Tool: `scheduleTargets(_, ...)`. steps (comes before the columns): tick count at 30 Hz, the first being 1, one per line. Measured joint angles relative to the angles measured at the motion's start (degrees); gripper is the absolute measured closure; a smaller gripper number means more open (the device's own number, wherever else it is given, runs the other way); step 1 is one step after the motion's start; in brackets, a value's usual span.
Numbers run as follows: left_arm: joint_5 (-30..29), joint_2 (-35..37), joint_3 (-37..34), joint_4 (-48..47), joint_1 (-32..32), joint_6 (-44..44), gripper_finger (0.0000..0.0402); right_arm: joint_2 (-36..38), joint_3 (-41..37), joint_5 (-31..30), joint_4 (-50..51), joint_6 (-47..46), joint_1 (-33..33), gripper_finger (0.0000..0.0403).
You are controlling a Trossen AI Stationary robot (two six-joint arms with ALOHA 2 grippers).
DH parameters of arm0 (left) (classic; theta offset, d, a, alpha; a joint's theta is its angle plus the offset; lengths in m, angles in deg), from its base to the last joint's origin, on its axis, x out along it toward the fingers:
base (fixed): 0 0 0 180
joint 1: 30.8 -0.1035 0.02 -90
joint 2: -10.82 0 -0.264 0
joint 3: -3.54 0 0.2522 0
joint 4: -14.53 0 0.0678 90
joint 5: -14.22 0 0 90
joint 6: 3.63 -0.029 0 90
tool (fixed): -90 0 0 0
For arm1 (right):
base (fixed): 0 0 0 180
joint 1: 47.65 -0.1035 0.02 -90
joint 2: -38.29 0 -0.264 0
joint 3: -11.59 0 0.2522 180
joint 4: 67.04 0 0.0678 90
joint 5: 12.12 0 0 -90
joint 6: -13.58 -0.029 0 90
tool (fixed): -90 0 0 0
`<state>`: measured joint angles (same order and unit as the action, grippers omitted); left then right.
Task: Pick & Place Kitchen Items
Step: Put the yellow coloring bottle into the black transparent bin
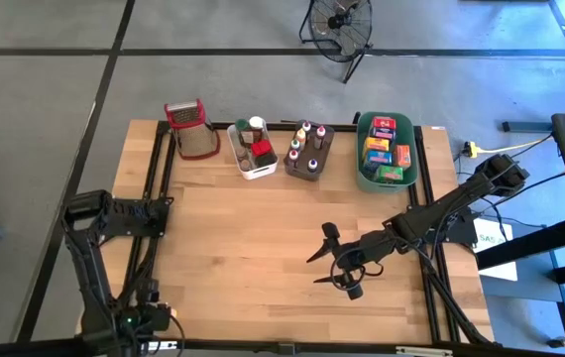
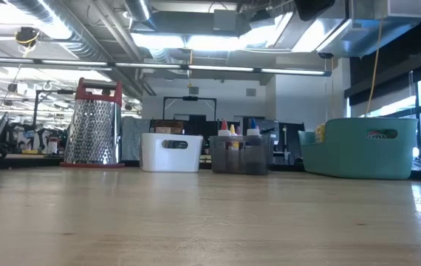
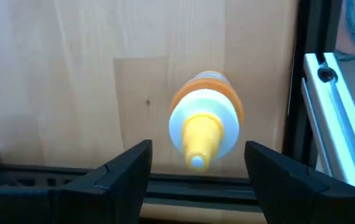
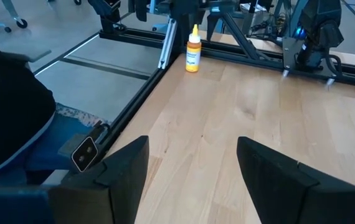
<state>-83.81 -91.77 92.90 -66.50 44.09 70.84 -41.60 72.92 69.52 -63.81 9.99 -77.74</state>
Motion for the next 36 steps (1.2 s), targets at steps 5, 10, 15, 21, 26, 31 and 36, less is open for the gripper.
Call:
scheduleTargets(5, -0.03, 0.01, -1.52, 1.81, 0.0, -0.69, 0.0151, 0.0, 0.0, 0.02, 0.03, -0.02, 0.0, 0.0157)
scheduleTargets(10, -1.06, 0.07, -3.37, 5.35, 0.0, -1.38, 0.0151, 0.0, 0.0, 0.02, 0.03, -0.02, 0.0, 0.0157)
scheduleTargets(15, -2.01, 0.05, -5.35, 7.2, 0.0, -1.76, 0.0151, 0.0, 0.0, 0.04, 0.03, -0.04, 0.0, 0.0157)
scheduleTargets(21, -2.5, 0.16, -7.59, 9.79, -0.02, -1.97, 0.0151, 0.0, 0.0, 0.04, 0.03, -0.04, 0.0, 0.0157)
scheduleTargets(26, -4.7, 0.16, -7.71, 10.1, -0.07, -4.37, 0.0151, 0.0, 0.0, 0.04, 0.03, -0.04, 0.0, 0.0157)
scheduleTargets(31, -5.64, 0.12, -7.75, 10.31, -0.09, -4.78, 0.0151, 0.0, 0.0, 0.03, 0.03, -0.03, 0.0, 0.0157)
scheduleTargets(36, -6.17, 0.09, -7.75, 10.31, -0.09, -4.78, 0.0151, 0.0, 0.0, 0.03, 0.03, -0.04, 0.01, 0.0157)
